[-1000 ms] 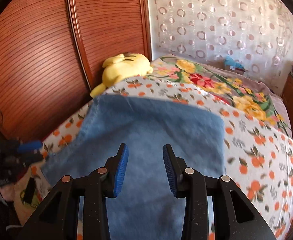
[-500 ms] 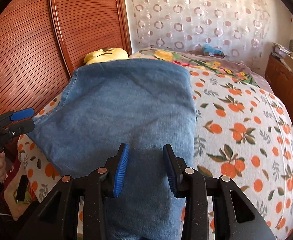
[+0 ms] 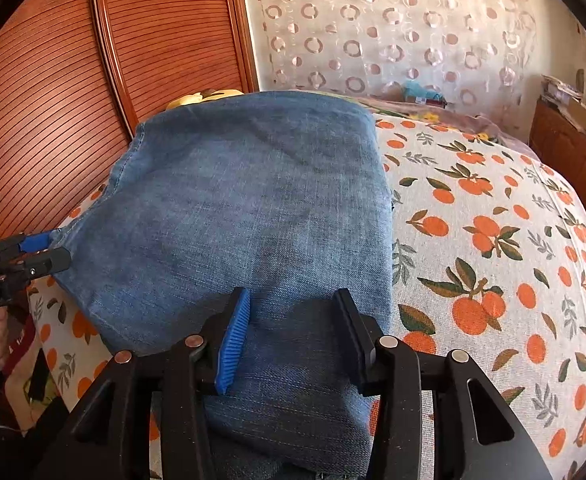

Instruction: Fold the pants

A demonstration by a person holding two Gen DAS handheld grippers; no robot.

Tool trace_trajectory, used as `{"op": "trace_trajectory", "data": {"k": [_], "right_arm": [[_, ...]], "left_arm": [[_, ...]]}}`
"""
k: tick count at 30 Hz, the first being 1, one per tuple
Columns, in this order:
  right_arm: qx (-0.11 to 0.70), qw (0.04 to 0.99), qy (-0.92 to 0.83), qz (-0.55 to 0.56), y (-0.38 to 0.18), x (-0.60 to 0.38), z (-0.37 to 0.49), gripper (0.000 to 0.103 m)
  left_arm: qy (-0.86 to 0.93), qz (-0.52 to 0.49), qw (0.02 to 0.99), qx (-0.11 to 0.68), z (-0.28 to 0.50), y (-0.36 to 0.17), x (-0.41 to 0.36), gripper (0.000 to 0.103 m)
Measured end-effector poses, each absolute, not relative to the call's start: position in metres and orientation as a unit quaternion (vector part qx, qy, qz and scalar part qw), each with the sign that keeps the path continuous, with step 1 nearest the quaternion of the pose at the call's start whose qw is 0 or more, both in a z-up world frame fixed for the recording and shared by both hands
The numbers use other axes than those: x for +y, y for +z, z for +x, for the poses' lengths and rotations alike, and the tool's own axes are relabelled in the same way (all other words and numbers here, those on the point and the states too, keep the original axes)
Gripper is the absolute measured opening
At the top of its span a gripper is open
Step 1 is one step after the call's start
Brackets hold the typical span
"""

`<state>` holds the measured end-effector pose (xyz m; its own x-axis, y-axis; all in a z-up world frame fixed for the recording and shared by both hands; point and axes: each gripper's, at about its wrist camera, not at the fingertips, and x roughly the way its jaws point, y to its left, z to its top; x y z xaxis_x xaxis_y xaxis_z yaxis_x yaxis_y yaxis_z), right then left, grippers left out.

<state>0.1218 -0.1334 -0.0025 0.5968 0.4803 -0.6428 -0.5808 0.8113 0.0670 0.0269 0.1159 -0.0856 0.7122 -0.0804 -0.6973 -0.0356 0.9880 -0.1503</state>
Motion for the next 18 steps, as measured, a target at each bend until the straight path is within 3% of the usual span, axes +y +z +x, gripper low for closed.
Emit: {"op": "trace_trajectory", "data": {"k": [11,18], "right_arm": [[0.327,0.897,0.284,-0.084,-0.005,-0.132,0.118,0.048],[0.328,0.897,0.284,-0.08,-0.005,-0.136,0.118,0.05]], "left_arm": [[-0.003,-0.057,0.934,0.353,0.046,-0.049,0.122,0.076],[-0.007,-0.059,0.926,0.373,0.052,-0.067,0.116,0.076]]}}
